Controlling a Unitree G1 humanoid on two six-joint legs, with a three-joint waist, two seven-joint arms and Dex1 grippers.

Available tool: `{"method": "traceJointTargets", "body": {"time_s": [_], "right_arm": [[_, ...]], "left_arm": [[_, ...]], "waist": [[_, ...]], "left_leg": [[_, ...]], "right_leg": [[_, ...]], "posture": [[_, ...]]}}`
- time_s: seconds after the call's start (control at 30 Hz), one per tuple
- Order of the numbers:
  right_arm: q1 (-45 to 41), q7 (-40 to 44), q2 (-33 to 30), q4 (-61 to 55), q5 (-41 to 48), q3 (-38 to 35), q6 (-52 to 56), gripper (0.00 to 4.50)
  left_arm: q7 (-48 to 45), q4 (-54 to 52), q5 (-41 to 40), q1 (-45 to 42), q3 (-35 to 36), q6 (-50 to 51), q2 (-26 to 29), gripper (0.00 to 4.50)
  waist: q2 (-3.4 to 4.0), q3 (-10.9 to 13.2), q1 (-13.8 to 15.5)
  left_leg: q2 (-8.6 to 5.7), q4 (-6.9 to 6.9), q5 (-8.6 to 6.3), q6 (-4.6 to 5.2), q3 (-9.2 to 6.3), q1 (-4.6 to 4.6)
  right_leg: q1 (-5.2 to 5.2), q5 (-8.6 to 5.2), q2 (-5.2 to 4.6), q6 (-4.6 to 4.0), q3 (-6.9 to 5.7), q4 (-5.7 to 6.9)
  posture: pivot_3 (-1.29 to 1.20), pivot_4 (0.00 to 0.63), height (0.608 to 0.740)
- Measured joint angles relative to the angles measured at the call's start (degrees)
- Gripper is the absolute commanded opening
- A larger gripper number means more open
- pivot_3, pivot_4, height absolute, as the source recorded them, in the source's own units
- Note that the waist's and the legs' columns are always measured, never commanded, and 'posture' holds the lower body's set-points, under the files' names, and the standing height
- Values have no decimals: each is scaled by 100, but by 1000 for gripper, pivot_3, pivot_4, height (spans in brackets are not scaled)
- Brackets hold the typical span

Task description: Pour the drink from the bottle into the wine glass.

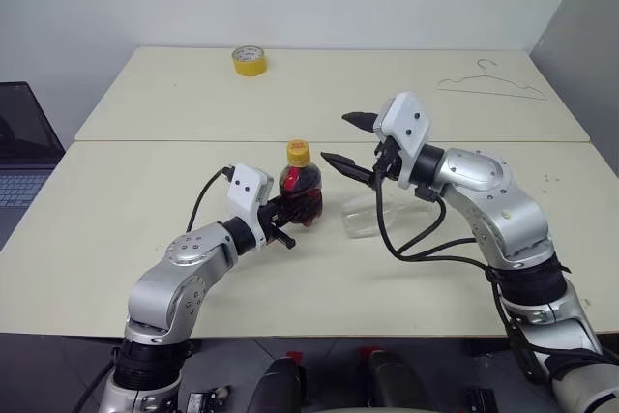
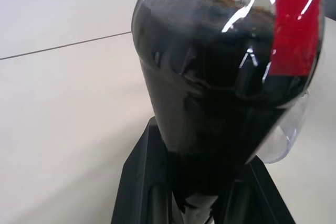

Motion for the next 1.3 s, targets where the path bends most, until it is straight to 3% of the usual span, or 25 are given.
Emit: {"method": "traceJointTargets", "body": {"time_s": [0.33,0.53,0.87,1.3], "right_arm": [[-331,-140,620,-291,906,-177,1268,3682],[-361,-368,873,-309,1010,-160,1688,3682],[-497,-723,1183,-283,871,-43,1684,3682],[-472,-681,910,-215,450,179,1392,3682]], "left_arm": [[-69,0,55,0,-5,-72,0,540],[-81,0,108,0,-22,-79,0,540],[-84,0,128,0,-98,-84,-1,540],[-92,1,141,-3,-105,-101,-1,540]], "waist": [[0,0,6],[0,0,6],[0,0,2],[0,0,3]], "left_leg": [[0,0,0,0,-2,0],[-1,1,0,0,-1,0],[0,0,0,0,-1,0],[0,0,0,0,-1,0]], "right_leg": [[0,0,0,0,0,-1],[-1,0,0,0,0,-1],[-2,0,0,0,0,0],[-2,0,0,0,0,0]], "posture": [[0,150,740],[0,150,740],[0,150,740],[0,150,740]]}}
